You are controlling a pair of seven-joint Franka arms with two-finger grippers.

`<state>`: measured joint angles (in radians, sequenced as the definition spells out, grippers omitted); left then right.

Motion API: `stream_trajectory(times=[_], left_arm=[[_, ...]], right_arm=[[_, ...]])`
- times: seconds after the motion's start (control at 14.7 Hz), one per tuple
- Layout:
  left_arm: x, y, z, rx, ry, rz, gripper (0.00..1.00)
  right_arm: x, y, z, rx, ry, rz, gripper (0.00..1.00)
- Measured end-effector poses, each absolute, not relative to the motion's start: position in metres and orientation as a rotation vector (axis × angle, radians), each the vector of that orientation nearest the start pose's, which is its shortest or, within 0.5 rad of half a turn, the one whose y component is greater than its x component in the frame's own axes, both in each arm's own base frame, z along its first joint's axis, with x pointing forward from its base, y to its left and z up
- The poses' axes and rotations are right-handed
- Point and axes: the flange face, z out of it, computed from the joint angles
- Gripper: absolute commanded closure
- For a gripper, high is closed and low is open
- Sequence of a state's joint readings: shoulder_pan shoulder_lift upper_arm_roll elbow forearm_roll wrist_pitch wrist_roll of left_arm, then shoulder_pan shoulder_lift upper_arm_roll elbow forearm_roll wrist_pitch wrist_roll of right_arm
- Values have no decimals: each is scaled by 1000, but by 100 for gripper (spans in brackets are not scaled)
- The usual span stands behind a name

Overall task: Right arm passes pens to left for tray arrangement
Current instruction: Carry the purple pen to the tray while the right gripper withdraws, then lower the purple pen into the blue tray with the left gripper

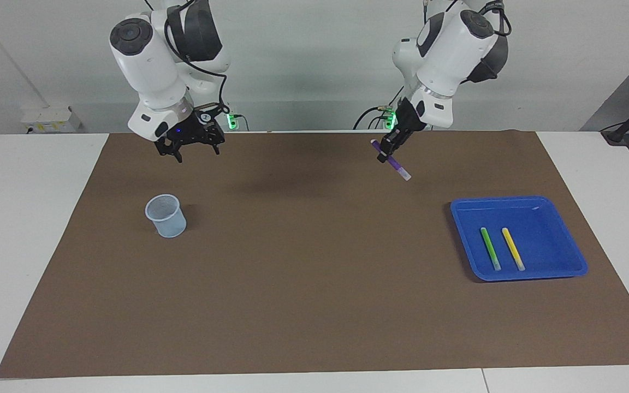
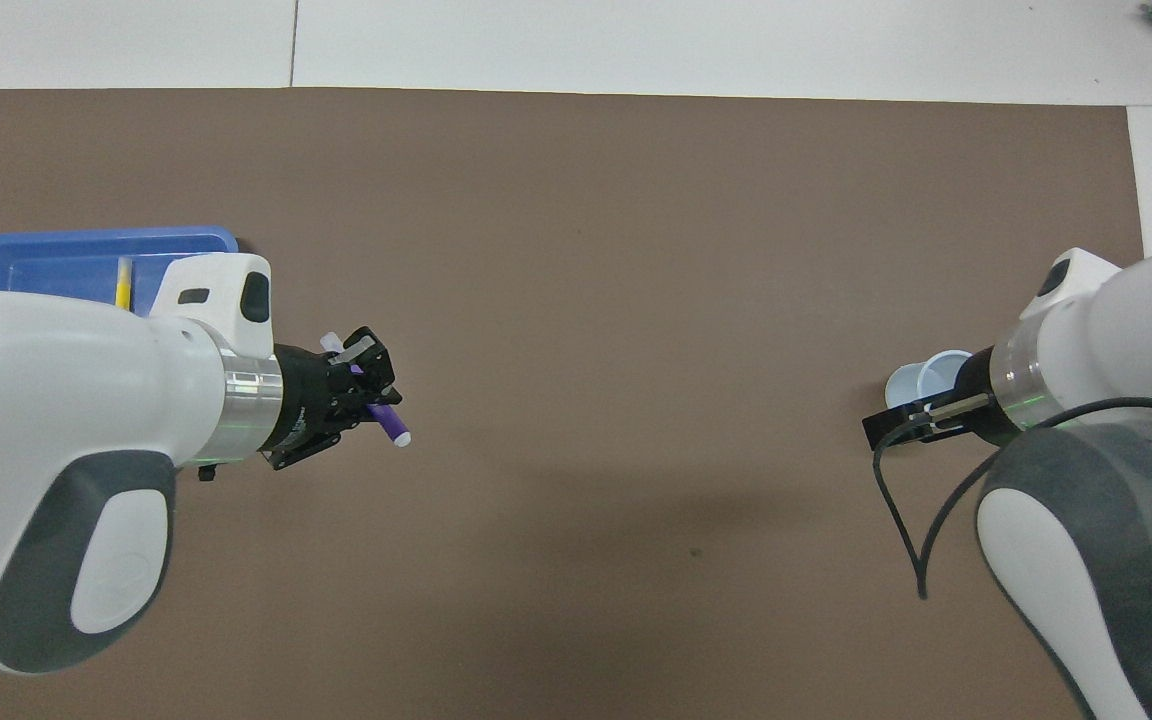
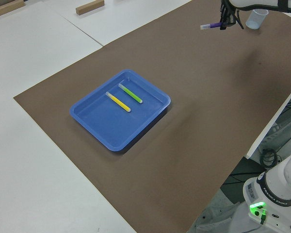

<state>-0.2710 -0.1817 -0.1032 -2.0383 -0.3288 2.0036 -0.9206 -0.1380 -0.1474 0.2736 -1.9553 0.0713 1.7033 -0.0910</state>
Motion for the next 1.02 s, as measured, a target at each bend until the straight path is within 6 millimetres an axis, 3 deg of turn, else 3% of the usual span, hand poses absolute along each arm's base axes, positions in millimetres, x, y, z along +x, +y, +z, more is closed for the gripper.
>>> stream_trajectory(times=[0.27,0.41,1.02], left_arm=[[496,-141,533,-3279,-875,20,100],[500,-118,531,-3257,-779,-18,100],[507,-63,529,-3223,-484,-70,100]], right_arm=[[498,69,540,-3112,-319,145,0],[498,69,542,-3112,-319,141,0],[500,50,548,-3111,-264,141,0]])
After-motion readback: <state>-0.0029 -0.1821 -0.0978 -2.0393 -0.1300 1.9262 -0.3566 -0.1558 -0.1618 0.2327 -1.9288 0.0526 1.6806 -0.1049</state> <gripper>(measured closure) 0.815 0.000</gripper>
